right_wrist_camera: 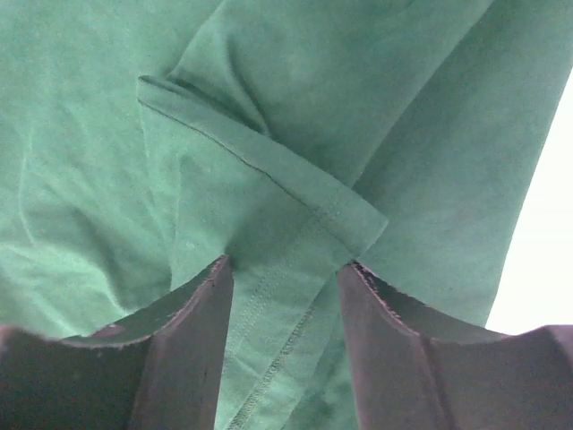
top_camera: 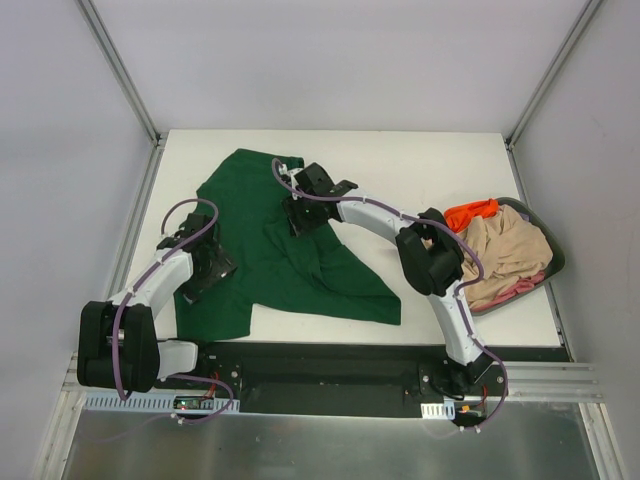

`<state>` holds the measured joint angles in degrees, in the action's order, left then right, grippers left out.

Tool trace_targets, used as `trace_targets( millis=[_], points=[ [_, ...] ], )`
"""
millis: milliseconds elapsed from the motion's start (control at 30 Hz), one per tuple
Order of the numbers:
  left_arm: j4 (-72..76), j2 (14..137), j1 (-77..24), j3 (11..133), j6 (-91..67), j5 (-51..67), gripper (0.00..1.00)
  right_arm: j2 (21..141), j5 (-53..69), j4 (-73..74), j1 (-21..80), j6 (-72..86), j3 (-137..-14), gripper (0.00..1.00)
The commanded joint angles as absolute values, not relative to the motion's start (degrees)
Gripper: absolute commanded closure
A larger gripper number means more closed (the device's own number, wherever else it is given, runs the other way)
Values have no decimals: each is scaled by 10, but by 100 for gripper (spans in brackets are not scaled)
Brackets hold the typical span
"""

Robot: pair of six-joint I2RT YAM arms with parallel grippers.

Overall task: Fold and stack the t-shirts
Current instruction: Flatten out the tshirt

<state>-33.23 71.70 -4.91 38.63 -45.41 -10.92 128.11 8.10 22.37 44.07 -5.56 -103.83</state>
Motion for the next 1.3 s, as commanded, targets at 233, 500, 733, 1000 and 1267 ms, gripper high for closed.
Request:
trace_targets(
  millis=[233, 500, 733, 1000, 1267],
  points=[
    [-332, 724, -53, 404, -455, -131, 1, 1271, 131, 236, 440, -46, -1061, 80],
    [-332, 727, -53, 402, -456, -137, 1, 1256, 71, 216, 439, -52, -1048, 100],
    [-332, 744, -52, 406, -459, -145, 1, 1203, -75, 259, 426, -117, -1043, 100],
    [-333, 761, -52, 412, -454, -143, 1, 1219, -191, 295, 362, -166, -1080, 100],
    [-332, 766, -52, 417, -445, -143, 1, 1352, -388, 322, 248, -215, -1247, 100]
  ],
)
